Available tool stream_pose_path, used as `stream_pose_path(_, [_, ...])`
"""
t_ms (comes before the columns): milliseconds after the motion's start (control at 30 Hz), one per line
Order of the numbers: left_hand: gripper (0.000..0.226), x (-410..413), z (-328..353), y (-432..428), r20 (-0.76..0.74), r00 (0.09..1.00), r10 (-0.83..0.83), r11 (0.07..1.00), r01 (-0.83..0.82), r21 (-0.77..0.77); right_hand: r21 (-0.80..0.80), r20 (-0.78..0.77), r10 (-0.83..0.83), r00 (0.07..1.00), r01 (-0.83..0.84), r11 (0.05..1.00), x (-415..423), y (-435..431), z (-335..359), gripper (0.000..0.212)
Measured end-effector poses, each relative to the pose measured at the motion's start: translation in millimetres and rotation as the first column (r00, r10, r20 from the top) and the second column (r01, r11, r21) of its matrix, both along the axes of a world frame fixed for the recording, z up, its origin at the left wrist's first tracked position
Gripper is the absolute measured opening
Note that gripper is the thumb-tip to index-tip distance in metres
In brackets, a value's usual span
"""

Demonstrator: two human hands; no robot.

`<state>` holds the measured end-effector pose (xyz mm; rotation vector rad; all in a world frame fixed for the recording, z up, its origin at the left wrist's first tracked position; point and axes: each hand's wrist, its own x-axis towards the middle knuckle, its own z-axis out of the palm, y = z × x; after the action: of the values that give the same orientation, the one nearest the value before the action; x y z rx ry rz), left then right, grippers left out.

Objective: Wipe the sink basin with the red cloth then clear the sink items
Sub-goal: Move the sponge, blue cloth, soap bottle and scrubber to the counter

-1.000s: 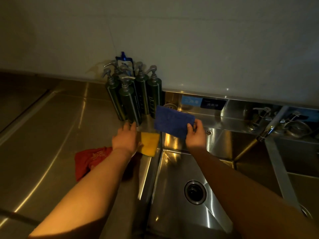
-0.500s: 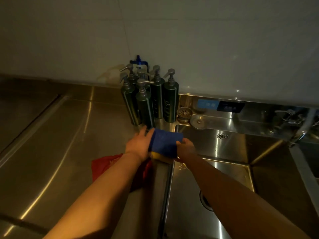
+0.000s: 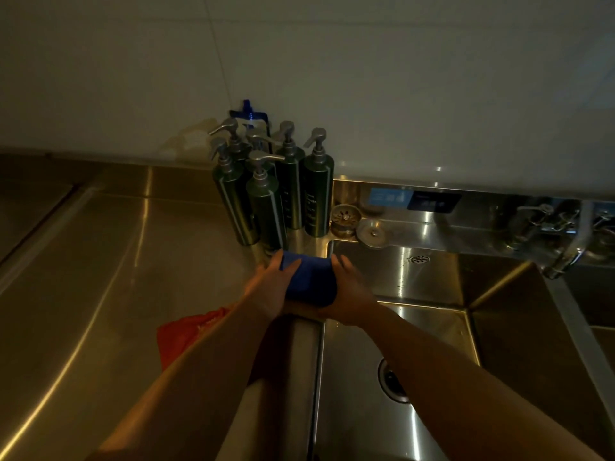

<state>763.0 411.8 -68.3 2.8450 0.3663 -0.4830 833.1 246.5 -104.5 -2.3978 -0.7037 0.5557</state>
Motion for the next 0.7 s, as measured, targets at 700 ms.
stream_pose_path(700, [0.079, 4, -15, 13, -0.171, 0.98, -0.102, 0.985, 0.124, 0.122, 0.086, -0.036, 0.056, 0.998, -0.052, 0.995, -8, 14, 11, 0.075])
